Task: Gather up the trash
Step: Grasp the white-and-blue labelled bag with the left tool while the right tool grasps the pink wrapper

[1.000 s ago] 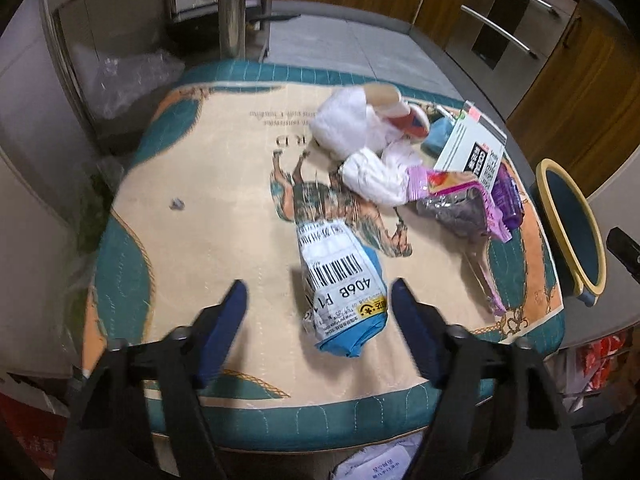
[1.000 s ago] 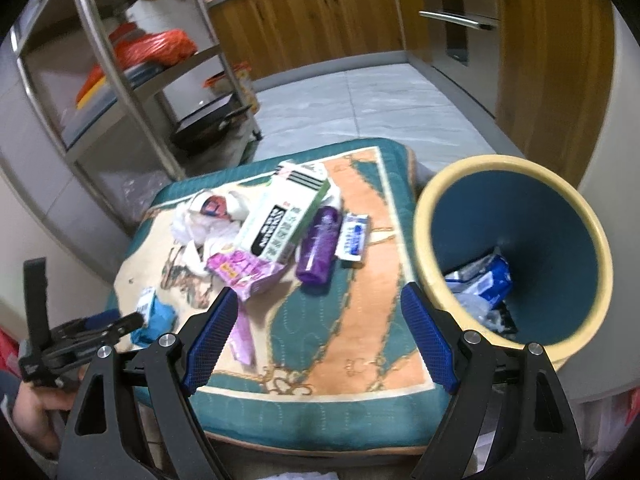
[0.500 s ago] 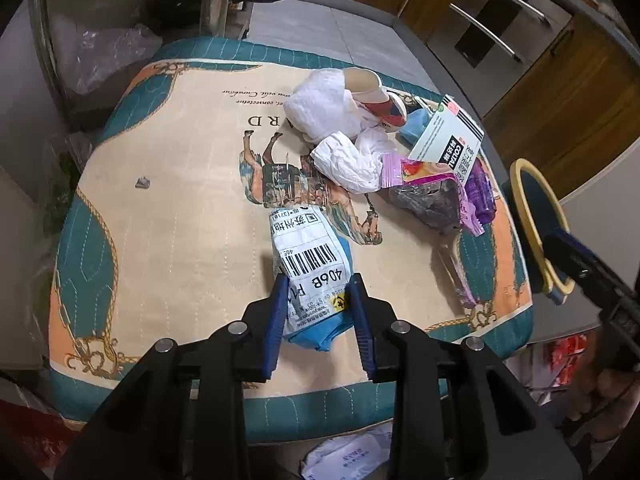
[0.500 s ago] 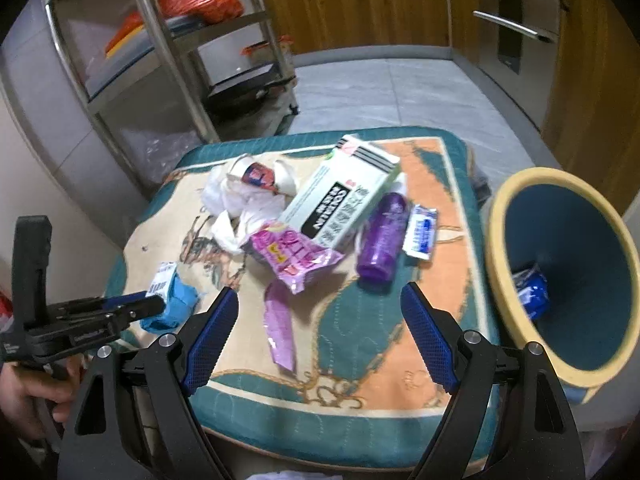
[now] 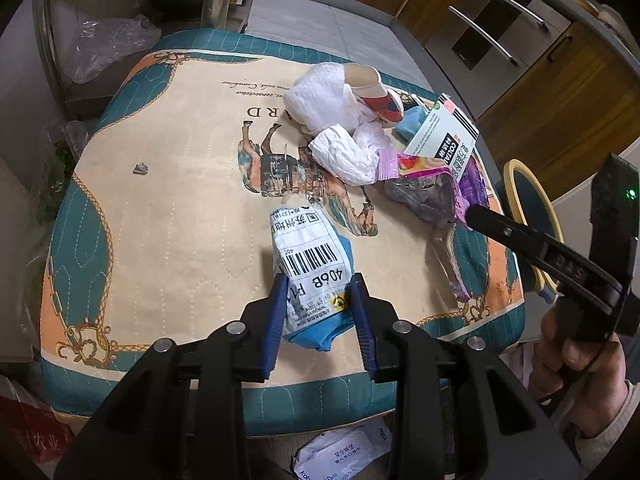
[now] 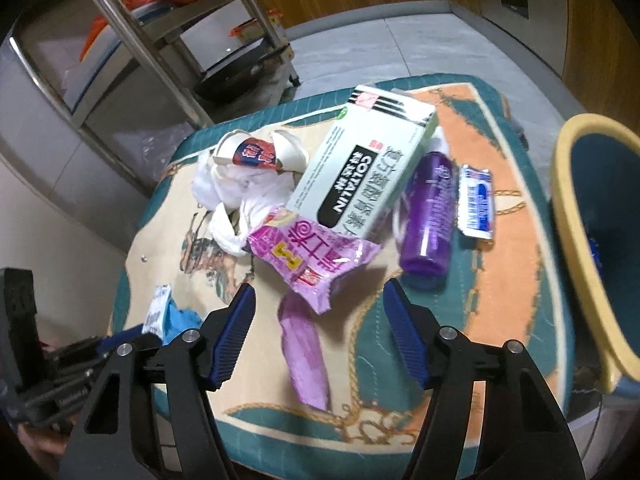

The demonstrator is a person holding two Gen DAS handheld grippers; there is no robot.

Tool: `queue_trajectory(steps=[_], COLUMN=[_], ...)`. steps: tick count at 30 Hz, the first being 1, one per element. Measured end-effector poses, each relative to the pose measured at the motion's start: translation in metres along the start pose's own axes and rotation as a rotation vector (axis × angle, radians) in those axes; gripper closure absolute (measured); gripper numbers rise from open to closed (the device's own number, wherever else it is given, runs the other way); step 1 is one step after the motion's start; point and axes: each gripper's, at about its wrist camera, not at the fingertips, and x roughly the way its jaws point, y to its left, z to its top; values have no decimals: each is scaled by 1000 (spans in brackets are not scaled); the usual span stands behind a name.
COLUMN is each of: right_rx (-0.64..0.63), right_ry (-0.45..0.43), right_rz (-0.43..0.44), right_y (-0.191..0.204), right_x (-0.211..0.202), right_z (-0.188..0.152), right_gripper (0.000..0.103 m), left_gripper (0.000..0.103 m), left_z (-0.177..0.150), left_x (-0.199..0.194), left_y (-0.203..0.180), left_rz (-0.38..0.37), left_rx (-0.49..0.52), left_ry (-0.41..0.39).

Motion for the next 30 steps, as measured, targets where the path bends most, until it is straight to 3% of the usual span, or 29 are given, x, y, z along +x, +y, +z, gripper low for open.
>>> queue_trajectory(steps=[2, 6, 8, 14, 30], right_rx=[8, 17, 19, 41, 7], right_ry=[4, 32, 42, 38, -34], right_rz=[7, -14, -19, 28, 69], right_y=[1, -1, -2, -6, -3], right_x=[5, 15, 18, 15, -38], right_z=[2, 1, 0, -1, -7], right_gripper=[46, 50, 59, 76, 79], left_gripper=[71, 71, 72, 73, 75], left_z=[0, 0, 0, 2, 10], left_x=[0, -1, -1, -5, -35], left_y=[1, 2, 2, -1, -12], left_rz=[-5, -12, -14, -32, -54], left_rx=[1, -2, -4, 1, 6], left_ry=[1, 2, 1, -5, -103])
